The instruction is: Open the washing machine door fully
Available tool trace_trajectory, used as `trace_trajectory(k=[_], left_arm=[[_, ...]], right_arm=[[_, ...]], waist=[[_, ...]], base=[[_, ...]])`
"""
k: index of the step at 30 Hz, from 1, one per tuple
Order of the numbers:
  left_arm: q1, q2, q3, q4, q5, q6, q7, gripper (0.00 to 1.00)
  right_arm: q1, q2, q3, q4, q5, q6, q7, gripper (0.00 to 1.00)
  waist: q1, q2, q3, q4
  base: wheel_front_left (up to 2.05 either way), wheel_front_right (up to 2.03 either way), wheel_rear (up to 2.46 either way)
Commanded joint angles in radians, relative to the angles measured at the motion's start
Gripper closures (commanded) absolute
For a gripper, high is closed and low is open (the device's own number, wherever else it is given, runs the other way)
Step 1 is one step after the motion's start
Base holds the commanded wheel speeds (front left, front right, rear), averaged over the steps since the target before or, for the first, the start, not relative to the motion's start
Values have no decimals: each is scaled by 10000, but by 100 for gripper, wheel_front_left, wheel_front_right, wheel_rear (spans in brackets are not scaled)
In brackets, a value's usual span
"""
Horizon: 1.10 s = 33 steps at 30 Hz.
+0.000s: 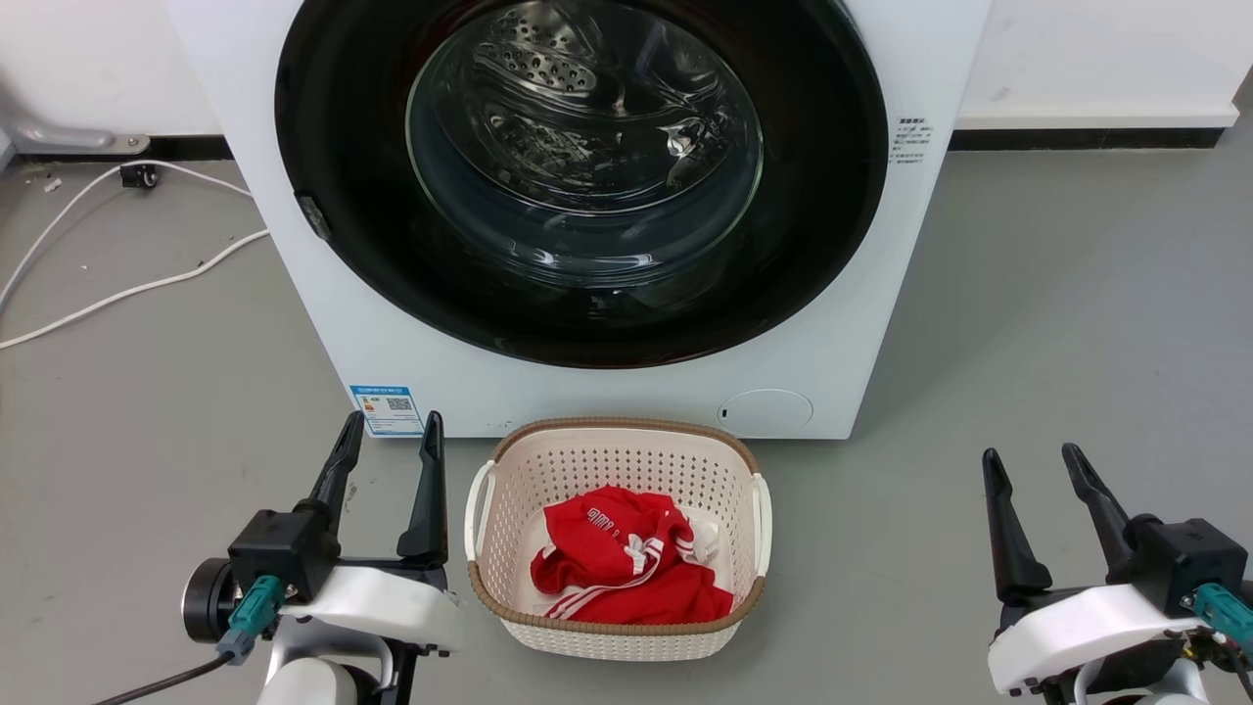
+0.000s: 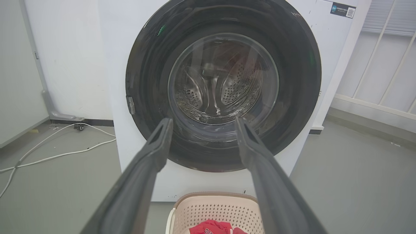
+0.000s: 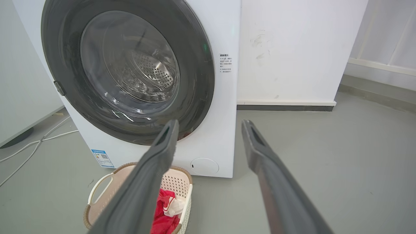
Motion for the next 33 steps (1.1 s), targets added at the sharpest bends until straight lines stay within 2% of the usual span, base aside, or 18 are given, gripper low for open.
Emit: trace_trajectory(k=[1, 17, 27, 28, 29, 31, 33], left_arm=[[-101, 26, -19, -63, 185, 35, -67, 0], [14, -13, -42, -32, 1192, 79, -356, 0], [45, -36, 22, 55, 1049, 76, -333, 0], [55, -36, 30, 54, 1041, 76, -333, 0], [66, -39, 34, 54, 1037, 77, -333, 0], [76, -41, 38, 48, 1029, 74, -333, 0], [82, -44, 38, 38, 1023, 69, -333, 0]], right_arm=[[41, 31, 16, -86, -153, 18, -84, 0], [86, 42, 32, -124, -1136, 9, -216, 0], [25, 42, 32, 8, -911, 9, -243, 0], [34, 42, 17, 43, -794, 9, -202, 9], [35, 42, 10, 60, -727, 9, -190, 55], [32, 42, 27, 91, -677, 9, -196, 99], [21, 42, 63, 108, -623, 9, -204, 100]], waist=[[-1, 0, 0, 2], [-1, 0, 11, 7], [-1, 0, 30, -6], [-1, 0, 30, -10], [-1, 0, 29, -13], [-1, 0, 33, -15], [-1, 0, 36, -17]], base=[[0, 0, 0], [0, 0, 0], [0, 0, 0], [0, 0, 0], [0, 0, 0], [0, 0, 0], [0, 0, 0]])
